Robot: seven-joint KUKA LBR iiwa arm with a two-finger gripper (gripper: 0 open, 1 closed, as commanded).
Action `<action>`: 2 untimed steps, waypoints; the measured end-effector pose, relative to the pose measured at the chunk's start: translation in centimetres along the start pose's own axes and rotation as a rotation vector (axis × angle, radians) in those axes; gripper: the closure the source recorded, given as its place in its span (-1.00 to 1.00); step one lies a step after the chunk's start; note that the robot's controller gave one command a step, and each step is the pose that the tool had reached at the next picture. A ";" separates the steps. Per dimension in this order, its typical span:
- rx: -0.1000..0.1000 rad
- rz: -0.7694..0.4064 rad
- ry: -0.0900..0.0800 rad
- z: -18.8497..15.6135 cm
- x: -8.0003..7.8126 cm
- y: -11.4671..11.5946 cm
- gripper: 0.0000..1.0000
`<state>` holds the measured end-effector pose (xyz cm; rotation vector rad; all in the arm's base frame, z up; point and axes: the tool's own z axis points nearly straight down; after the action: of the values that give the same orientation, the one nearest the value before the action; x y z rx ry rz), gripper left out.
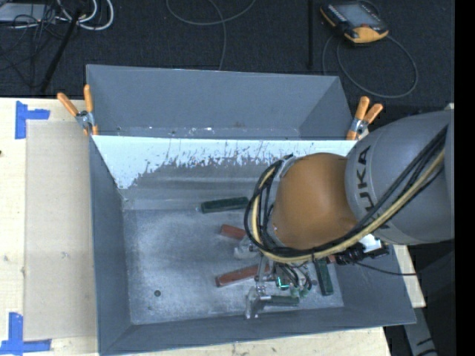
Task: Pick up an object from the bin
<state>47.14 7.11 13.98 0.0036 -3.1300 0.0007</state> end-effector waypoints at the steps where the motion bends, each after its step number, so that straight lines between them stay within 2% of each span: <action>1: -0.001 0.003 -0.008 -0.4 -0.2 0.0 -1.00; 2: -0.004 -0.025 -0.025 6.4 -5.9 -2.4 1.00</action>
Offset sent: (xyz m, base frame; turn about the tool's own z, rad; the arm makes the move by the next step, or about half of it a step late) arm 0.0534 -0.0246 -0.0698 -0.0272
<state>52.97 4.77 7.55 0.0432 -3.1550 -0.0055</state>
